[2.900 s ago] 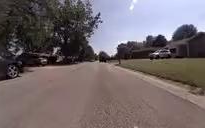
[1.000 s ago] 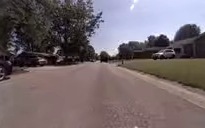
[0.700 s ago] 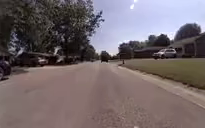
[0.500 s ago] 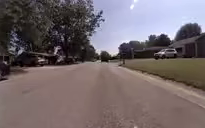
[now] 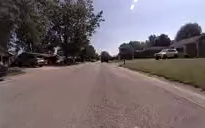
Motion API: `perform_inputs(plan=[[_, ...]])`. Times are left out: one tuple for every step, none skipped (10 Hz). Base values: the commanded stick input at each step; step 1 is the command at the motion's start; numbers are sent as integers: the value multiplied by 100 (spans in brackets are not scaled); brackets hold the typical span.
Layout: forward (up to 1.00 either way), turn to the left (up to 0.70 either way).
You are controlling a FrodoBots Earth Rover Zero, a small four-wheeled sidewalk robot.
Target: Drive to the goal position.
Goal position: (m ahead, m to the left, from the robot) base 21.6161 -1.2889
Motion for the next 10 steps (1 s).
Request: perform_inputs(plan=[[50, 0], [50, 0], [50, 0], [50, 0], [50, 0], [50, 0], [50, -15], [50, -35], [50, -31], [50, 0]])
